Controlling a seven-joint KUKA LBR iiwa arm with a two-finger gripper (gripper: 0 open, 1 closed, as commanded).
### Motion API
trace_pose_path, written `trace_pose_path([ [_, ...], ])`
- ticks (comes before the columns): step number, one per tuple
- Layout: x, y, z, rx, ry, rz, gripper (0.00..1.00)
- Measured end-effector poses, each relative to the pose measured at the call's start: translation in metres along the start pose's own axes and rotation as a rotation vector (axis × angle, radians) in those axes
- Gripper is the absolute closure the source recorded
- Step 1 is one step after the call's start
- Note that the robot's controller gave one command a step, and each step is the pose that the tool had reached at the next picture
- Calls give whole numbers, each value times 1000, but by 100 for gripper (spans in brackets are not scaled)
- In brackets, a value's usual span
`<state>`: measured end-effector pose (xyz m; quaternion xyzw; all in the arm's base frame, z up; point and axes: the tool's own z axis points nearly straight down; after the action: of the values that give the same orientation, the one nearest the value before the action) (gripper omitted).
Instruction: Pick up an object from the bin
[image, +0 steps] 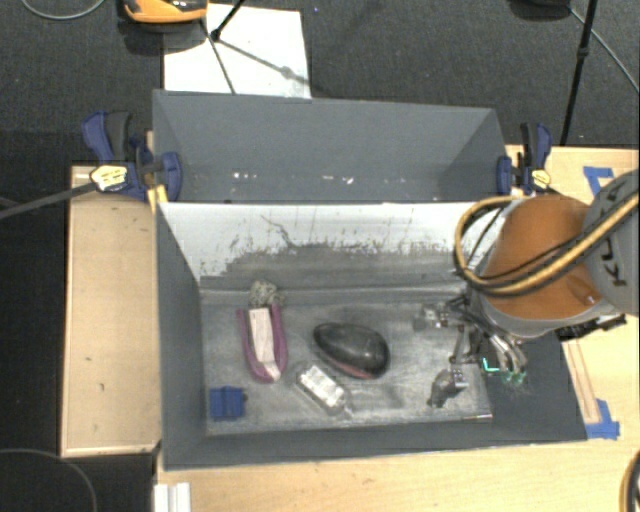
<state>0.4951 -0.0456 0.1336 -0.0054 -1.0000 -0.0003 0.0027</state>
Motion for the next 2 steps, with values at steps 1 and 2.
trace_pose_path([
  [1, -51, 81, -1, -5, -12, 123, 0],
  [2, -32, 117, 61, -1, -1, 62, 0],
])
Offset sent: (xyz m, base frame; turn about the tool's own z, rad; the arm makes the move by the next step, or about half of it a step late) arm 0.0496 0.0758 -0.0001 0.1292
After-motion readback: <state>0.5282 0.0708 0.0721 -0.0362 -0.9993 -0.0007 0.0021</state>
